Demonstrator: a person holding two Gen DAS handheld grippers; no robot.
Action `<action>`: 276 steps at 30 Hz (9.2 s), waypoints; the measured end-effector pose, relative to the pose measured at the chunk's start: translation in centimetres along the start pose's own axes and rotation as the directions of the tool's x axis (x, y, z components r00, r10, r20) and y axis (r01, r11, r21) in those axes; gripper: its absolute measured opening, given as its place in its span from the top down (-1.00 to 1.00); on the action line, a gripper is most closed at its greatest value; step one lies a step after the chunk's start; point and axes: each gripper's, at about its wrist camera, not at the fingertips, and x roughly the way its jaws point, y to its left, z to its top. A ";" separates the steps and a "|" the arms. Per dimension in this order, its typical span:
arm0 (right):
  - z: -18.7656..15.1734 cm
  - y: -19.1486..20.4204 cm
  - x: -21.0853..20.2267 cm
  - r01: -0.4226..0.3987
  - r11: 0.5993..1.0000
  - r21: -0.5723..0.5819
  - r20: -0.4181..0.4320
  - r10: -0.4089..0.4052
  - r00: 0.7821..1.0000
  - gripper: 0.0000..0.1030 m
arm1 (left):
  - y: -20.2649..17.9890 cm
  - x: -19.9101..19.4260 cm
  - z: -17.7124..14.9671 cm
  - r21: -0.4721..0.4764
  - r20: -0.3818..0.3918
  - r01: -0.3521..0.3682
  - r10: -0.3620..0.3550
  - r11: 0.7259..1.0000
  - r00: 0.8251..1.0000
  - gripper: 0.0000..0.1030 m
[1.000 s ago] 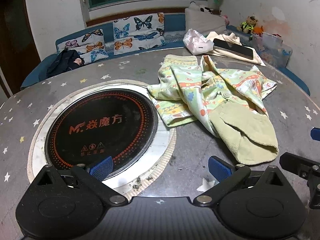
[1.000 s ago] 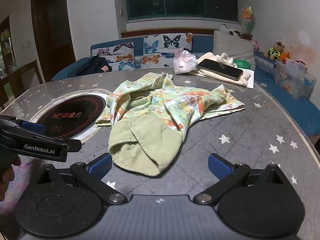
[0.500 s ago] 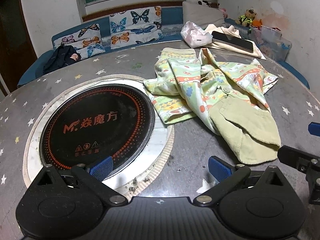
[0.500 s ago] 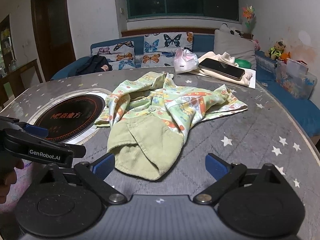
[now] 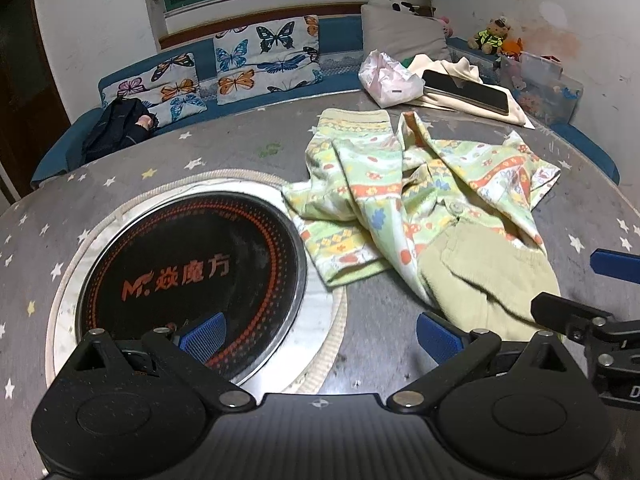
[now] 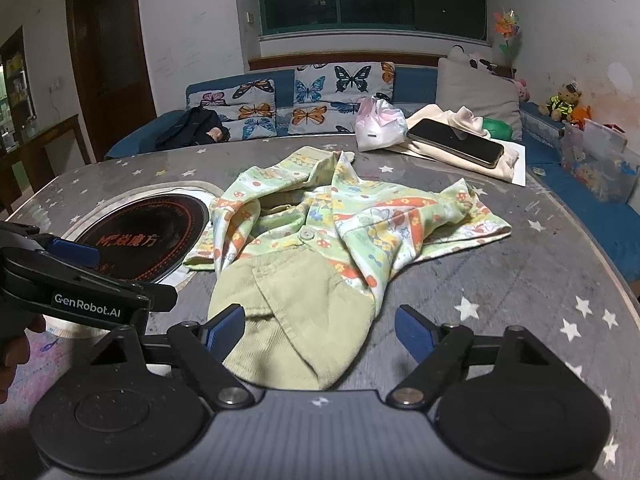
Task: Fold clothes
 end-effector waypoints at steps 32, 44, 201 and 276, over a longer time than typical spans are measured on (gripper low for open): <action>3.2 -3.4 7.3 0.012 0.999 0.037 -0.044 -0.011 0.999 0.62 | -2.2 6.2 5.9 0.094 -0.028 0.162 -0.160 0.982 0.987 0.82; 2.8 -4.1 2.0 -0.026 0.999 0.047 0.042 0.024 0.999 0.91 | 0.0 2.0 5.0 0.041 0.027 0.230 -0.231 0.972 0.973 0.89; -2.1 -9.7 -5.3 0.270 0.957 -0.104 0.062 -0.265 0.962 0.85 | -7.0 -3.9 -6.9 0.327 -0.094 0.492 -0.491 0.806 0.866 -0.16; -3.9 -3.4 2.1 0.003 0.997 -0.077 -0.024 -0.005 1.000 -0.90 | 6.6 1.7 -1.4 -0.083 -0.032 0.234 -0.237 0.969 0.971 0.93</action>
